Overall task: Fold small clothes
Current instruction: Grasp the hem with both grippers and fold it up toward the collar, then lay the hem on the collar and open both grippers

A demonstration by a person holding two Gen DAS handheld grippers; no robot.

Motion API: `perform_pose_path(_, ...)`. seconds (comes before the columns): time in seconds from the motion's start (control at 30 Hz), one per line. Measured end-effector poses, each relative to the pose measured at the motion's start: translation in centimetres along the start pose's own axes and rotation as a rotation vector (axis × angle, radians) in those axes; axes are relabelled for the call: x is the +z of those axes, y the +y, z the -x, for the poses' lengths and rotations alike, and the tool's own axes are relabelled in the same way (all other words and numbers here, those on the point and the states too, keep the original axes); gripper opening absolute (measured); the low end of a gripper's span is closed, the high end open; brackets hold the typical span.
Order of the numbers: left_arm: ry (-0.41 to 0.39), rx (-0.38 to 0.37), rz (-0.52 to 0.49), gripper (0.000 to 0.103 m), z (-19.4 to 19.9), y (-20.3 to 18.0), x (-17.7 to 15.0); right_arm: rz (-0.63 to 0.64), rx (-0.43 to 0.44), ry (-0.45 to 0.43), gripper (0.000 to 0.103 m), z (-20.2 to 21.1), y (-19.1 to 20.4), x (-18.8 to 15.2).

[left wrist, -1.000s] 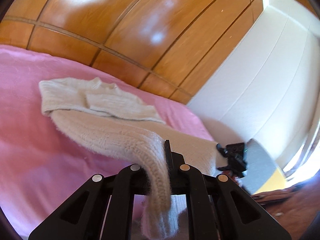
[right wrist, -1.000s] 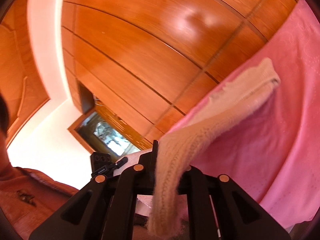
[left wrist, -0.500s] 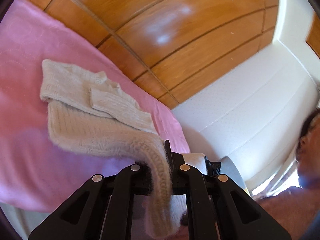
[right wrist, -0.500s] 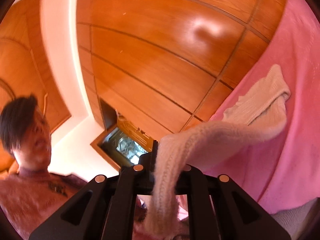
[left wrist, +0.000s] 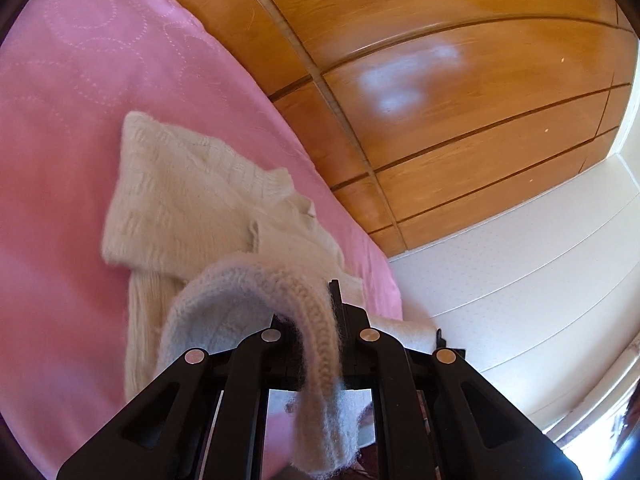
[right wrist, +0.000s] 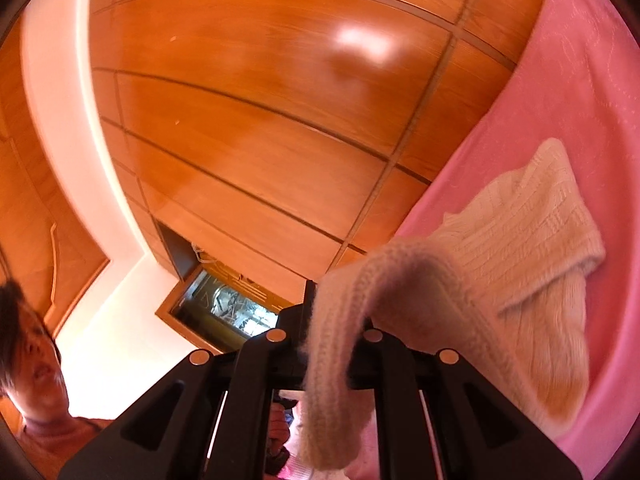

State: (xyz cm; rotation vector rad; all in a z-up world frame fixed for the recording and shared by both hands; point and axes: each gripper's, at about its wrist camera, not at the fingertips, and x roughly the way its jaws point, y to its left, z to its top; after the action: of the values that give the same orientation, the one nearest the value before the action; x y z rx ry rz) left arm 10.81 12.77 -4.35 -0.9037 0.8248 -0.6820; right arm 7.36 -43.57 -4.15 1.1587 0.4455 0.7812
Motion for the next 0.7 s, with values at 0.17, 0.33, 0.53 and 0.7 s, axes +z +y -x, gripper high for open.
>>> perform_pose_path(0.17, 0.005, 0.069, -0.032, 0.007, -2.2, 0.4, 2.1, -0.042, -0.061, 0.001, 0.009, -1.7, -3.0, 2.1)
perform_pose_path(0.33, -0.045, 0.16, -0.078, 0.007, -4.7, 0.7, 4.2, -0.091, -0.153, -0.047, 0.011, -3.7, -6.0, 4.6)
perform_pose_path(0.53, -0.184, 0.385, -0.14, 0.077, -7.0, 1.8, 4.5, -0.105, -0.324, -0.23, 0.075, -4.3, -9.7, 5.4)
perform_pose_path(0.7, -0.21, 0.446, -0.209, 0.077, -7.3, 2.6, 2.8, 0.106, -0.434, -0.249, 0.075, -4.9, -9.1, 3.7)
